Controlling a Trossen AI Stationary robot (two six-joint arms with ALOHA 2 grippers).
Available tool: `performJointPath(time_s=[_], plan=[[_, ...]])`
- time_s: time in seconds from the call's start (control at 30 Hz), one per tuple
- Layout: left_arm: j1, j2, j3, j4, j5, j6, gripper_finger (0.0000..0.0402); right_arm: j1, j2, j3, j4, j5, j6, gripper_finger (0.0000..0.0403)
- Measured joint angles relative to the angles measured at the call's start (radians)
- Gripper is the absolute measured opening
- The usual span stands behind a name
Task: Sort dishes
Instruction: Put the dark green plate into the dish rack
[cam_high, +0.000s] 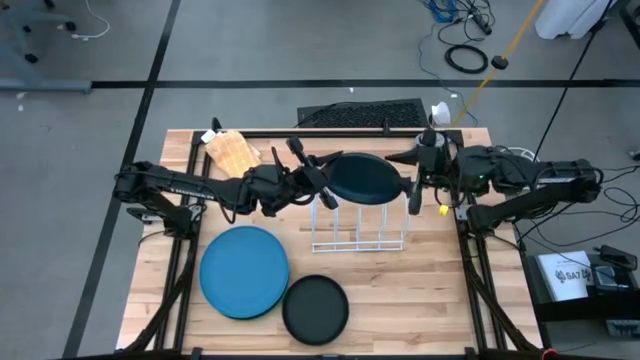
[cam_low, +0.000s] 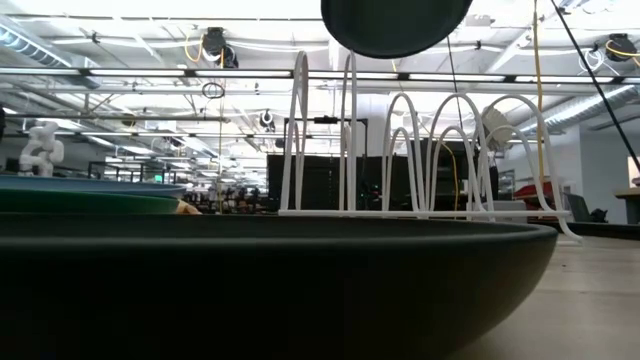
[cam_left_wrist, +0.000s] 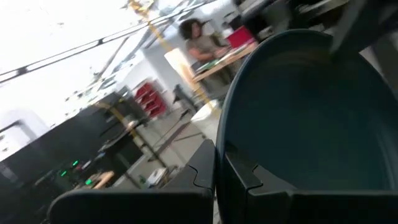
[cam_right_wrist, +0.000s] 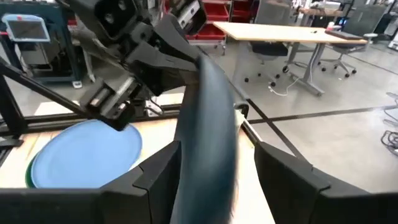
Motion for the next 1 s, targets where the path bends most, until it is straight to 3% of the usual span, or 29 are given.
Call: performJointPath(time_s=[0.37, 0.6, 0.8, 1.0], plan=[[0.018, 0.000, 0.000, 0.014, 0.193, 0.192, 0.0011, 0.053, -0.053, 0.000, 0.008, -0.010, -0.011, 0.0199], [0.059, 0.001, 0.023, -0.023, 0.427, 0.335, 0.0011, 0.125, -0.117, 0.051, 0.029, -0.074, -0.054, 0.0199], [0.087, 0.025, 0.130, -0.075, 0.622, 0.455, 0.0011, 0.192, -0.144, 0.144, 0.011, -0.112, -0.094, 0.0199], [0.103, 0.147, 0.289, -0.223, 0.757, 0.628, 0.0011, 0.231, -0.163, 0.174, 0.002, -0.112, -0.109, 0.0199]])
